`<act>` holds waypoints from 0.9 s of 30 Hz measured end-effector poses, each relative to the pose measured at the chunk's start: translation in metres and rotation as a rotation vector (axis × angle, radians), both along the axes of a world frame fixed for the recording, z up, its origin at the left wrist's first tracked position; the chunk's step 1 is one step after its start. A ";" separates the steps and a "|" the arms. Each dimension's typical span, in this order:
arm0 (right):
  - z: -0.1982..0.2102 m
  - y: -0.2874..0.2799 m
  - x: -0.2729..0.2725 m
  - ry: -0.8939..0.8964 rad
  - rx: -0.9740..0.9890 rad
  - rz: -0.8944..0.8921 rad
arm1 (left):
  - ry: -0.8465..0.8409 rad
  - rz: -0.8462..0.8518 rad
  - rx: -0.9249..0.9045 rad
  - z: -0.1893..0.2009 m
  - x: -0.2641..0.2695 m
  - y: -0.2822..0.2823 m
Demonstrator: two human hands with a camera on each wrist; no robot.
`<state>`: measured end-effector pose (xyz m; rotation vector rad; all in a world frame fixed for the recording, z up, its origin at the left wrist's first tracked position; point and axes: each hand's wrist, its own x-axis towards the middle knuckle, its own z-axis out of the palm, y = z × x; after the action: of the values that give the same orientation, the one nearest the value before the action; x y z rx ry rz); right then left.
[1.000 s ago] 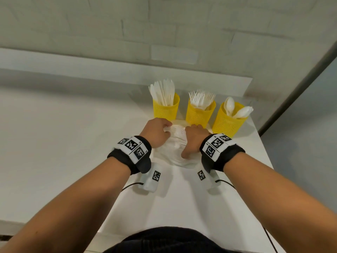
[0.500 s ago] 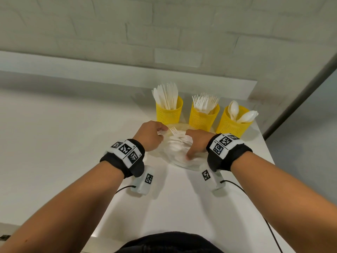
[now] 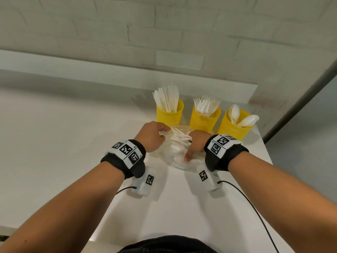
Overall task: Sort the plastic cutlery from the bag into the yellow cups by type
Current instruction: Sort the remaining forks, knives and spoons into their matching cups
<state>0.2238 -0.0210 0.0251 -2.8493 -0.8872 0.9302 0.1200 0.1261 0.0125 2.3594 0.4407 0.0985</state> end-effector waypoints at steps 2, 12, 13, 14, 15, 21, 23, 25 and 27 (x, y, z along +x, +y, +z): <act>-0.001 0.000 0.000 0.009 0.049 0.005 | 0.000 0.007 0.015 0.001 0.000 0.002; 0.003 0.005 -0.001 0.082 0.049 0.049 | 0.029 0.003 0.061 0.001 0.003 0.003; 0.003 0.005 0.001 0.089 0.065 0.047 | 0.033 0.010 0.067 0.001 0.003 0.005; 0.004 0.004 0.002 0.103 0.086 0.041 | 0.035 0.018 0.071 0.001 0.003 0.006; 0.005 0.002 0.003 0.116 0.110 0.032 | 0.035 0.027 0.073 0.001 0.003 0.008; 0.010 -0.012 0.011 0.132 0.239 -0.028 | 0.060 0.054 0.089 -0.001 0.002 0.017; 0.013 -0.017 0.015 0.149 0.297 -0.054 | 0.070 0.059 0.096 -0.002 0.001 0.018; 0.014 -0.020 0.018 0.167 0.356 -0.075 | 0.081 0.062 0.107 -0.003 0.001 0.018; 0.014 -0.021 0.019 0.164 0.402 -0.092 | 0.093 0.067 0.105 -0.003 0.000 0.017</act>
<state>0.2428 -0.0421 0.0395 -2.4163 -0.8099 0.8474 0.1202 0.1433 0.0096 2.4595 0.5718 0.0442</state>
